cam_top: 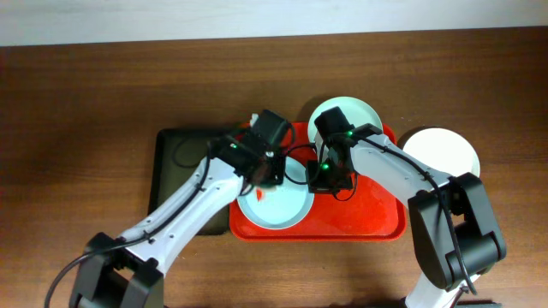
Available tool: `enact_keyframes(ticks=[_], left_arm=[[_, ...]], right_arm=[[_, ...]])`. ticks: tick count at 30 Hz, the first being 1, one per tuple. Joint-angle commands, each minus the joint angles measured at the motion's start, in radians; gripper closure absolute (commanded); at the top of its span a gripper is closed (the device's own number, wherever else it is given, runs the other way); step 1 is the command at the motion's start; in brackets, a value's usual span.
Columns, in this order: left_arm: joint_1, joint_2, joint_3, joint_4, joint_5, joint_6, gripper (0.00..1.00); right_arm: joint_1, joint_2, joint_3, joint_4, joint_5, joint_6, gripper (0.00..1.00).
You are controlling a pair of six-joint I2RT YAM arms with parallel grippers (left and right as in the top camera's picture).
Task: Clean dirty plates on tray and stack at the side
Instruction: 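Scrub the pale green plate with the sponge while the right gripper holds its rim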
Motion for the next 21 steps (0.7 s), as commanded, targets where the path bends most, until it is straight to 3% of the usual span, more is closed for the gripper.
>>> enact_keyframes(ticks=[1,5,6,7,14,18,21], left_arm=[[0.059,-0.006,0.006,0.059,-0.018,0.055,1.00],[0.063,0.020,0.006,0.083,-0.056,0.055,1.00],[0.062,0.032,0.006,0.065,-0.021,0.055,1.00],[0.058,0.051,0.006,0.046,0.014,0.054,1.00],[0.075,0.152,0.006,-0.024,0.177,0.055,1.00],[0.075,0.153,0.008,-0.020,0.175,0.055,1.00],[0.075,0.153,0.008,-0.021,0.174,0.055,1.00]], right_arm=[[0.005,-0.013,-0.009,0.000,-0.013,-0.009,0.88],[0.005,-0.013,-0.009,0.001,-0.013,-0.009,0.92],[0.005,-0.013,-0.009,0.000,-0.012,-0.009,0.79],[0.006,-0.013,-0.009,0.000,-0.007,-0.009,0.74],[0.006,-0.013,-0.009,0.000,0.018,-0.009,0.80],[0.006,-0.010,-0.009,0.000,0.018,-0.008,0.73],[0.006,0.005,-0.009,0.000,0.040,-0.008,0.73]])
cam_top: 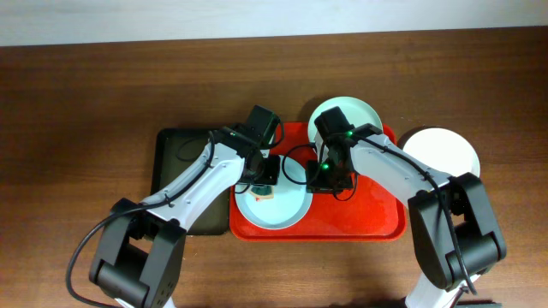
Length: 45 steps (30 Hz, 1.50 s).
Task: Clean dirty plates on tray and stack at the side
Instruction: 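Scrub the pale green plate with the sponge while the right gripper holds its rim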
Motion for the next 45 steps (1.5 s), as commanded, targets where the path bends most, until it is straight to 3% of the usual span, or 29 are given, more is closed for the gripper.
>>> enact_keyframes(ticks=[1,5,7,8,9,16,19,23,34,40,43,45], left_arm=[[0.007,0.001,0.007,0.000,0.024,0.011,1.00],[0.007,0.001,0.007,-0.034,-0.010,0.011,1.00],[0.007,0.001,0.007,-0.048,-0.021,0.011,1.00],[0.007,0.001,0.007,-0.053,-0.028,0.011,1.00],[0.007,0.001,0.007,-0.055,-0.029,0.011,1.00],[0.009,0.002,0.005,-0.065,-0.029,-0.008,1.00],[0.009,0.002,0.005,-0.065,-0.029,-0.008,1.00],[0.009,0.002,0.005,-0.066,-0.053,-0.008,1.00],[0.009,0.061,-0.018,-0.032,-0.072,-0.050,1.00],[0.009,0.194,-0.018,-0.001,0.080,-0.045,1.00],[0.011,0.203,-0.016,0.028,0.249,0.071,1.00],[0.027,0.180,0.000,0.034,0.295,0.076,1.00]], right_arm=[[0.006,0.010,-0.009,0.000,0.034,-0.007,0.73],[0.006,0.020,-0.009,0.000,0.033,0.000,0.91],[0.006,0.020,-0.009,0.000,0.033,0.001,0.95],[0.006,0.020,-0.009,0.000,0.033,0.000,0.92],[0.006,0.020,-0.009,0.000,0.033,0.000,0.77],[0.006,0.020,-0.009,0.004,0.034,0.000,0.74],[0.006,0.020,-0.009,0.004,0.034,0.000,0.76],[0.006,0.020,-0.009,0.008,0.034,0.000,0.95],[0.006,0.020,-0.009,0.007,0.034,0.000,0.96],[0.006,0.020,-0.009,0.006,0.033,0.000,0.96],[0.006,0.020,-0.009,0.006,0.033,0.000,0.96],[0.006,0.020,-0.009,0.006,0.034,0.000,0.96]])
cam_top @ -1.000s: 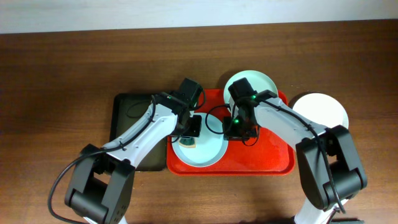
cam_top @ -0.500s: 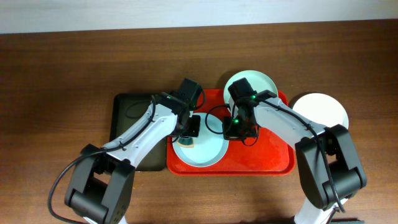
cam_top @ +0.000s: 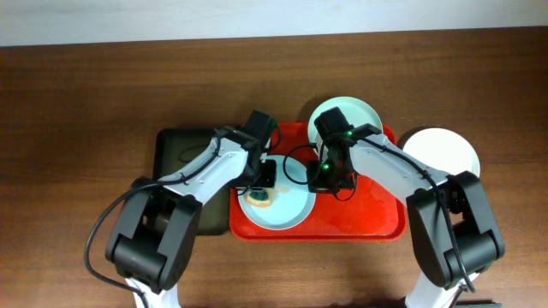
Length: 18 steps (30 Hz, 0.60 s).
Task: Clean dirty plates on tray and stack at the side
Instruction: 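Scrub the pale green plate with the sponge while the right gripper holds its rim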
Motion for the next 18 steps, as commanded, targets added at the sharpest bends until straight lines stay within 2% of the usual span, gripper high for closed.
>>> enact_keyframes(ticks=[1,4,10,13,18], left_arm=[[0.008,0.029,0.008,0.022,0.236,0.070,1.00],[0.072,-0.070,0.049,0.017,0.285,0.070,1.00],[0.084,-0.243,0.056,-0.014,0.072,0.069,1.00],[0.051,-0.246,0.050,-0.039,0.014,0.069,1.00],[0.005,-0.170,0.014,-0.040,0.009,0.067,1.00]], right_arm=[[0.006,0.009,-0.009,0.003,0.004,-0.004,0.96],[0.006,0.009,-0.009,0.003,0.004,-0.004,0.96],[0.006,0.009,-0.009,0.000,0.004,-0.004,0.96],[0.006,0.009,-0.009,0.000,0.004,-0.004,0.96],[0.006,0.009,-0.009,0.000,0.004,-0.004,0.96]])
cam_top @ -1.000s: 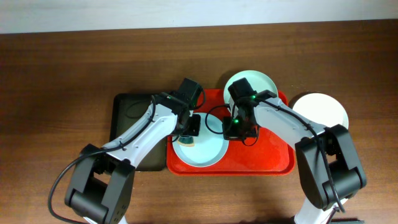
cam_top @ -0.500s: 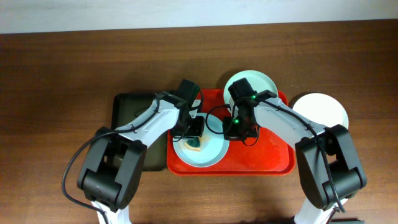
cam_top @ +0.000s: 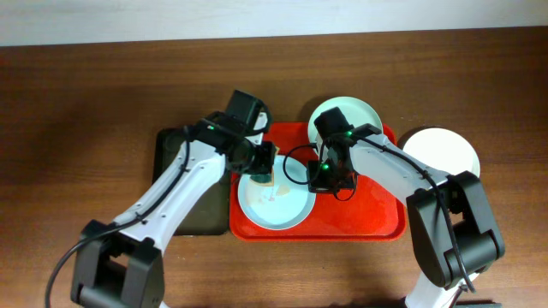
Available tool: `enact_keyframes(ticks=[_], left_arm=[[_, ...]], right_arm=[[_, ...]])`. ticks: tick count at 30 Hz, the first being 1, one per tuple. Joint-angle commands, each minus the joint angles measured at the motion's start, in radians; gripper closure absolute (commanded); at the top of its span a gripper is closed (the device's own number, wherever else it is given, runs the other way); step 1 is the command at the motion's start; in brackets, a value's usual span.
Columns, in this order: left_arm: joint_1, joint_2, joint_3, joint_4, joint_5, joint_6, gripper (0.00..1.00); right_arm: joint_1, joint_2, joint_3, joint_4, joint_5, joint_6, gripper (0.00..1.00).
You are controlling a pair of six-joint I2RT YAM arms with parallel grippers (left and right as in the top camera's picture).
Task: Clean dirty plates on tray and stack at the side
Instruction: 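Scrub the pale green plate with the sponge while the right gripper holds its rim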
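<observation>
A pale blue plate (cam_top: 278, 205) lies on the red tray (cam_top: 368, 218). My left gripper (cam_top: 263, 168) is at the plate's far-left rim, shut on a tan and green sponge (cam_top: 265, 178). My right gripper (cam_top: 325, 177) sits at the plate's right rim and looks shut on it, though its fingers are hidden under the wrist. A second pale plate (cam_top: 351, 114) rests at the tray's far edge. A white plate (cam_top: 443, 152) lies on the table to the right of the tray.
A black tray (cam_top: 175, 184) sits left of the red tray, partly under my left arm. Dark wooden tabletop (cam_top: 86, 103) surrounds both trays. A pale wall strip runs along the far edge.
My left gripper and the sponge have moved from the plate's left-middle up to its far-left rim. The left arm has swung out to the left. The right arm has not moved.
At first my left gripper was over the plate's left side with a small red bit showing on the plate. Then the sponge was on the plate, later lower on its left. Now it is at the far rim. The right gripper stayed at the right rim throughout.
</observation>
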Motion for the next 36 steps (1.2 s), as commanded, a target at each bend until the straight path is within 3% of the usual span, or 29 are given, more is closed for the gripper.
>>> enact_keyframes(ticks=[1,5,9,15,19,22,28,34,36], left_arm=[[-0.032,0.079,-0.024,-0.011,-0.018,0.003,1.00],[-0.043,0.123,-0.025,-0.021,0.120,0.003,1.00],[-0.058,0.176,-0.027,-0.017,0.105,-0.005,1.00],[-0.087,0.262,-0.027,0.005,-0.034,-0.023,1.00],[-0.080,0.227,-0.013,-0.039,-0.293,-0.074,1.00],[-0.059,0.166,-0.009,-0.048,-0.362,-0.076,1.00],[-0.037,0.036,-0.008,-0.052,-0.177,-0.076,1.00],[-0.040,0.084,-0.025,-0.051,-0.149,-0.076,1.00],[-0.047,0.121,-0.030,-0.064,-0.061,-0.074,1.00]], right_arm=[[0.006,0.009,-0.009,0.001,0.002,-0.004,0.96],[0.006,0.009,-0.009,0.002,0.002,-0.004,0.96],[0.006,0.009,-0.009,0.001,0.002,-0.004,0.96],[0.006,0.009,-0.009,0.002,0.002,-0.004,0.96],[0.006,0.009,-0.009,0.002,0.002,-0.004,0.96],[0.006,0.009,-0.009,0.002,0.002,-0.004,0.96],[0.006,0.009,-0.009,0.001,0.002,-0.004,0.96],[0.006,0.009,-0.009,0.001,0.002,-0.004,0.96],[0.006,0.009,-0.009,0.001,0.002,-0.004,0.96]])
